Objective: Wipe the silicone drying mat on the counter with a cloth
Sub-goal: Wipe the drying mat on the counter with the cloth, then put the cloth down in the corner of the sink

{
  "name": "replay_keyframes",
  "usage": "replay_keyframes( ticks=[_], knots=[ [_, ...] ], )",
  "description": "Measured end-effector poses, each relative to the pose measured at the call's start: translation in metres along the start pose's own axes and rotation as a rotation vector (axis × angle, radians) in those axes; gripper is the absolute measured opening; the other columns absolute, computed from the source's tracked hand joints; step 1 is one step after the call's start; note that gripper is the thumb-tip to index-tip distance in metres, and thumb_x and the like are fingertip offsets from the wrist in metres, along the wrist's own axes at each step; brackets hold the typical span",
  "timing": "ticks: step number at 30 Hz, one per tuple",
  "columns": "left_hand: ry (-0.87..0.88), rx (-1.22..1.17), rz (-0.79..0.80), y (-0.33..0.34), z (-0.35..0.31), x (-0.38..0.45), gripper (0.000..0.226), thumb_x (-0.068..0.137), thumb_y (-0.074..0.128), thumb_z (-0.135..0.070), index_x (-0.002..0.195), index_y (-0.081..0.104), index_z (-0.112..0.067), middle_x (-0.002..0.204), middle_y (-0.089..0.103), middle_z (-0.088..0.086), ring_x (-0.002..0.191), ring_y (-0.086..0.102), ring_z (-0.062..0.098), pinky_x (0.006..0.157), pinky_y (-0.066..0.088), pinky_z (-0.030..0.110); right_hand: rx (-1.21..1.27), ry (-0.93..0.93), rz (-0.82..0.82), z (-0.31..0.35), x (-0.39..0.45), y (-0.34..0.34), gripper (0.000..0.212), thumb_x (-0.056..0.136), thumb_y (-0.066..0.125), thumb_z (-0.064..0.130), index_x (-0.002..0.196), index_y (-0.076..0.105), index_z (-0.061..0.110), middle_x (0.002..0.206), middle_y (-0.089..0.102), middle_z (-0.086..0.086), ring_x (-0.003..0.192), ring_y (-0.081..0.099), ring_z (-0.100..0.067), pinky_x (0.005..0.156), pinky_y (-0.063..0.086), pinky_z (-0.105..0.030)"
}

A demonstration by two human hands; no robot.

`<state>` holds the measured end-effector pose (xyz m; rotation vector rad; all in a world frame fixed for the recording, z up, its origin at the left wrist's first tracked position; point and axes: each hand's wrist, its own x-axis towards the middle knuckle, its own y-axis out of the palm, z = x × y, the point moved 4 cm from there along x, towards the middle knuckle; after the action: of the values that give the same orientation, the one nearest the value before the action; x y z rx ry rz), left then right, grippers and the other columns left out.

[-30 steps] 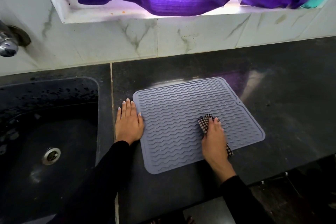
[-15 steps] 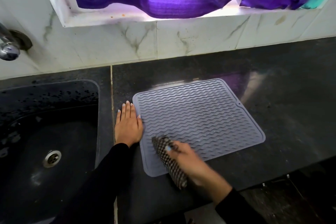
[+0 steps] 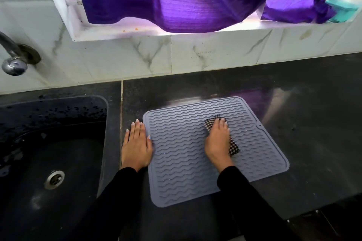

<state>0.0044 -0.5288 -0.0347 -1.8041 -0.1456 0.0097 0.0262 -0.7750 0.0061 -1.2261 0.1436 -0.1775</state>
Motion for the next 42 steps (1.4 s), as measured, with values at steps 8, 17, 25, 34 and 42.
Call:
replay_keyframes(
  ticks=[8,17,25,34,42],
  knots=[
    [-0.012,-0.003,-0.011,-0.002,-0.001,-0.001,0.086,0.076,-0.008,-0.046,0.147,0.015,-0.003,0.156,0.009,0.010,0.145,0.004,0.019,0.117,-0.003,0.034,0.010,-0.307,0.121,0.069,-0.046,0.022,0.067,0.089,0.031,-0.012,0.147,-0.001,-0.001,0.156,-0.003,-0.018,0.145,-0.004,-0.028,0.118,-0.007,-0.034],
    [0.002,-0.006,-0.012,-0.001,0.002,0.001,0.087,0.076,-0.010,-0.048,0.146,0.017,-0.005,0.156,0.010,0.010,0.145,0.005,0.020,0.115,-0.004,0.031,0.245,-0.613,0.323,0.084,-0.096,0.028,0.064,0.087,0.038,-0.004,0.148,0.019,0.007,0.156,0.014,-0.010,0.145,0.013,-0.020,0.117,0.004,-0.024],
    [-0.005,-0.038,-0.057,-0.003,0.001,0.002,0.084,0.077,-0.004,-0.048,0.146,0.021,-0.006,0.156,0.015,0.008,0.145,0.010,0.019,0.115,0.000,0.031,0.514,-0.550,0.849,0.049,-0.101,0.007,0.017,0.091,0.051,0.020,0.105,0.061,0.020,0.095,0.067,-0.001,0.091,0.061,-0.016,0.084,0.045,-0.031],
    [-0.040,-0.122,-0.094,-0.006,0.005,0.000,0.081,0.081,-0.003,-0.052,0.146,0.022,-0.009,0.155,0.017,0.004,0.144,0.010,0.014,0.115,-0.001,0.024,1.455,0.074,1.117,0.043,-0.051,-0.023,0.024,0.083,0.053,0.009,0.102,0.065,0.001,0.099,0.072,-0.014,0.084,0.071,-0.020,0.068,0.056,-0.024],
    [-0.415,-0.981,-0.225,-0.046,0.007,-0.030,0.088,0.076,0.021,-0.081,0.097,0.070,-0.011,0.098,0.072,0.007,0.102,0.064,0.018,0.085,0.048,0.026,1.527,0.055,0.862,0.109,-0.033,-0.003,0.052,0.060,0.073,0.022,0.102,0.064,-0.006,0.091,0.073,-0.015,0.074,0.071,-0.019,0.064,0.058,-0.024]
  ],
)
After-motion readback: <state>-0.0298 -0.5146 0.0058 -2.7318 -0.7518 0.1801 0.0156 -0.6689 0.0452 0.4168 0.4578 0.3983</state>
